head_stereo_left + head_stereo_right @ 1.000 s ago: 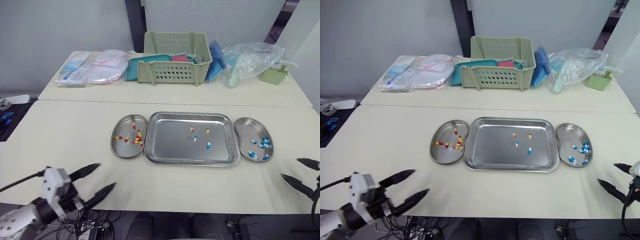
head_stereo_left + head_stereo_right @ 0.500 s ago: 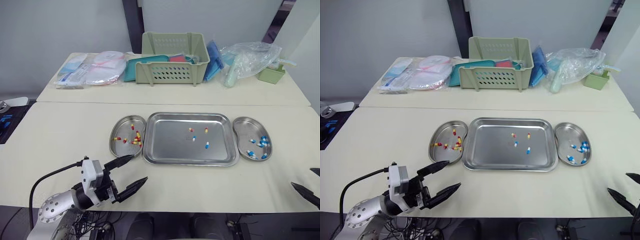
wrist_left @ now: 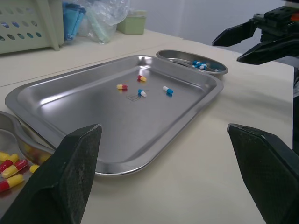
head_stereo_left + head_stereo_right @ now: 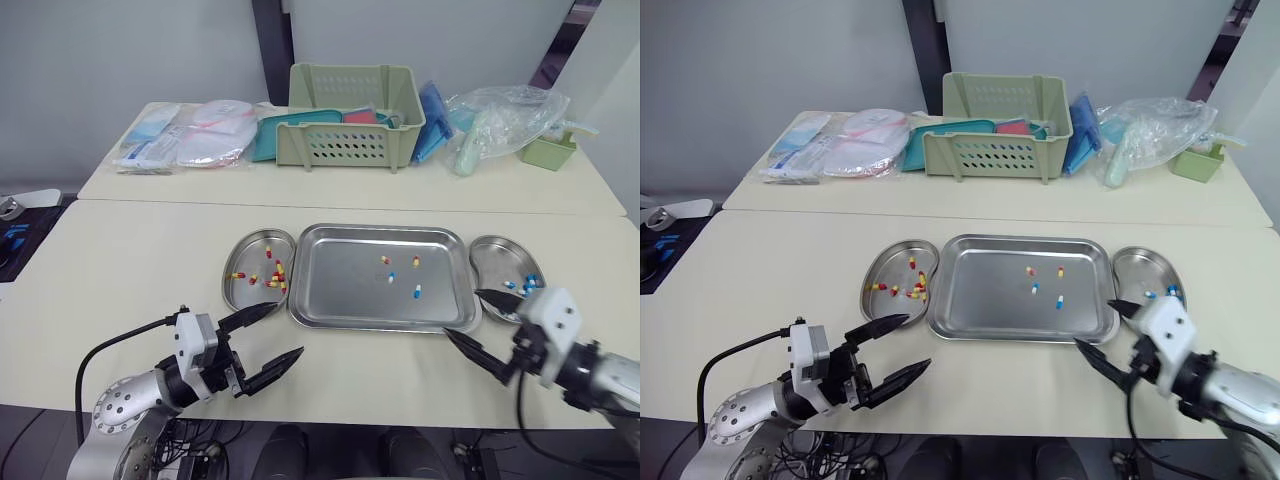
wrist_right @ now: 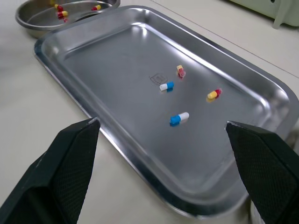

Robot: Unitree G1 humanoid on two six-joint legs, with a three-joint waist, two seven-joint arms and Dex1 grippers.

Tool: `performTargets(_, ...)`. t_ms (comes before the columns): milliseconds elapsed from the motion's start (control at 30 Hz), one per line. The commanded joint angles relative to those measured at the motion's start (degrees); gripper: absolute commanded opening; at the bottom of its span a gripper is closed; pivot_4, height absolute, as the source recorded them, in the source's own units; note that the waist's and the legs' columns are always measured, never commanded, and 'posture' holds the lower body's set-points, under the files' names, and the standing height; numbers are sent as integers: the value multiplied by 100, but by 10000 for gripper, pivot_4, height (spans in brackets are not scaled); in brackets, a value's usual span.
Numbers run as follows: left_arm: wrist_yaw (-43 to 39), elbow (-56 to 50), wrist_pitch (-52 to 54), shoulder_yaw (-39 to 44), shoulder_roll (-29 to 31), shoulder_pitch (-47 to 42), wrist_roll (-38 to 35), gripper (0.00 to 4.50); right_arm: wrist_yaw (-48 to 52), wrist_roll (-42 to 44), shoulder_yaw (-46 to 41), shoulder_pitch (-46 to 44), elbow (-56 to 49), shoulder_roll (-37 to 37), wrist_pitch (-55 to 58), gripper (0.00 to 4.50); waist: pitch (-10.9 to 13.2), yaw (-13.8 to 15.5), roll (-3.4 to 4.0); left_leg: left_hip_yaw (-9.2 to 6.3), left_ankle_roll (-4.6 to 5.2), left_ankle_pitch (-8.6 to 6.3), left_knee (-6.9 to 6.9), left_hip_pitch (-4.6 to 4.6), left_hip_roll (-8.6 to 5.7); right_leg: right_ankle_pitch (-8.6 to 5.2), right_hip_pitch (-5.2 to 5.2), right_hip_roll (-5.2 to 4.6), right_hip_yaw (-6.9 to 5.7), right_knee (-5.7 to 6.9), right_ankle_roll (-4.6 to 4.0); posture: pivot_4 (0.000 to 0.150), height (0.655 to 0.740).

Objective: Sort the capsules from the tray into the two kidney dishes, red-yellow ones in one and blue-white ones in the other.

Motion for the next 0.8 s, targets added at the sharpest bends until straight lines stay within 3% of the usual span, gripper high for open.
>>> performTargets(33, 141, -234, -11, -115, -4, -78, 19, 45000, -476, -533, 799, -383, 142, 232, 100, 41213, 0, -4, 1, -1, 0, 0, 0, 0, 1, 0, -1, 0, 0, 0, 0, 1500, 7400)
performTargets(133, 206, -250, -2, -199, 5, -150, 37, 45000, -839, -991, 1407, -879, 429, 507, 206, 33158, 1, -11, 1, -1, 0, 0, -1, 1, 1, 0, -3, 1, 0, 2, 0, 1500, 7400)
performTargets(467, 375, -316, 50, -328, 33, -352, 29, 45000, -2022, -1934, 2296, -2559, 1439, 1724, 1473, 33158, 2, -27, 5, -2, 0, 1, -2, -5, 1, 0, -17, 1, 2, 8, -1, 1500, 7400)
performTargets(800, 415, -361, 66, -367, 47, -317, 36, 45000, -2223, -2248, 2564, -2926, 2060, 2188, 1748, 33158, 3, -33, 7, 1, 0, 1, -2, -8, 2, 0, -27, 2, 5, 12, -1, 1500, 7400)
